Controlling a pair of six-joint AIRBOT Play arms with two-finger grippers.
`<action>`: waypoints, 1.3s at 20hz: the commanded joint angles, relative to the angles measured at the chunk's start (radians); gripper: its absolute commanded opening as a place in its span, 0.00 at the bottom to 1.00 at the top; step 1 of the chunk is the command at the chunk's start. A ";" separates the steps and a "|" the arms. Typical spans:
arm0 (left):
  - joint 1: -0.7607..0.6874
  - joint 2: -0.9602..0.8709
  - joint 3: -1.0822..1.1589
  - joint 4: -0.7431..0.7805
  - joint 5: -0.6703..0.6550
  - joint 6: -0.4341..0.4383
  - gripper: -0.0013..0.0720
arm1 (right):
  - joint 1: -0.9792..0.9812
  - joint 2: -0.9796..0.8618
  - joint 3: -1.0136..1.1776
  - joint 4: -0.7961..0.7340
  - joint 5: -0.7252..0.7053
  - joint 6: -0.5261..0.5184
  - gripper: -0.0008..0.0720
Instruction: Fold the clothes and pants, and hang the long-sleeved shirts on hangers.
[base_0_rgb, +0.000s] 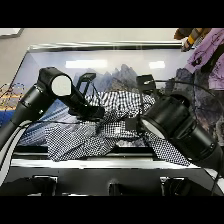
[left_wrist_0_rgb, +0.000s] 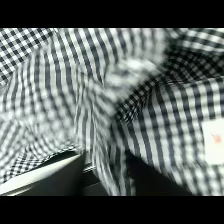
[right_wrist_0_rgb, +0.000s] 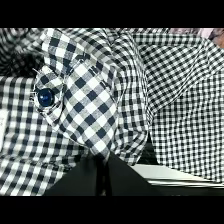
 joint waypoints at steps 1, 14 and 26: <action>0.012 0.024 0.004 0.097 0.000 -0.003 0.81 | 0.001 0.004 0.000 0.025 -0.015 0.009 0.05; 0.776 0.240 0.003 0.224 0.015 0.425 0.83 | 0.001 0.004 0.000 0.036 -0.040 0.008 0.05; 1.336 0.314 -0.575 0.075 0.282 0.814 0.85 | 0.001 0.004 0.000 0.034 -0.042 0.008 0.05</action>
